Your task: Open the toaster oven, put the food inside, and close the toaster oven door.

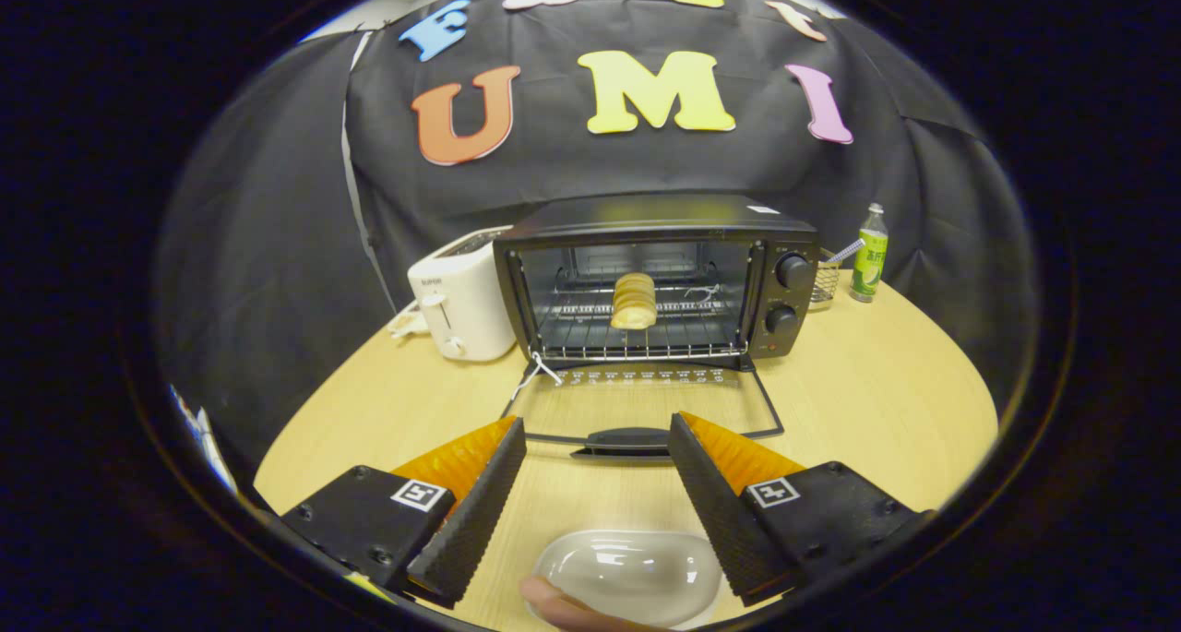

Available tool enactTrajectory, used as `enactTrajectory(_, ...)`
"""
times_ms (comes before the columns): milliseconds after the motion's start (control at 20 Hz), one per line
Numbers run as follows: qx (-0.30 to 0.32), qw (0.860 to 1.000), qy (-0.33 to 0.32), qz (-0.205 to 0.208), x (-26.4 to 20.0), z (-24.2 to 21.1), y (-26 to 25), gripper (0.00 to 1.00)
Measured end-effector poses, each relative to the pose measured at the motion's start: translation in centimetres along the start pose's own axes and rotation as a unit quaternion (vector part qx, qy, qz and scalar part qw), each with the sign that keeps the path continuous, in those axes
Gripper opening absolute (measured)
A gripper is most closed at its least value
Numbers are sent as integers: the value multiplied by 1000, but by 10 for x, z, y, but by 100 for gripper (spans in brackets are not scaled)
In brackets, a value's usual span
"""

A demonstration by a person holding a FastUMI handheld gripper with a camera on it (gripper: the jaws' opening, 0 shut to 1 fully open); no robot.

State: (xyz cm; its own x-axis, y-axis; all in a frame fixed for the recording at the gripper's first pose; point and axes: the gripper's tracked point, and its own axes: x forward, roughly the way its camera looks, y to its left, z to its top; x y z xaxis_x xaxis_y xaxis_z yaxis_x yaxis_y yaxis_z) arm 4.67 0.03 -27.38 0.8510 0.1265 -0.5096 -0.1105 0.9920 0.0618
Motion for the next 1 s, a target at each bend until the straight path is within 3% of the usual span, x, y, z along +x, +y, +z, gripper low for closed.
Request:
enactTrajectory(500,27,988,146,-37,57,-79,-21,100)
enactTrajectory(800,2,986,151,-65,72,-81,-25,100)
enactTrajectory(1000,5,987,149,-61,71,-80,-25,100)
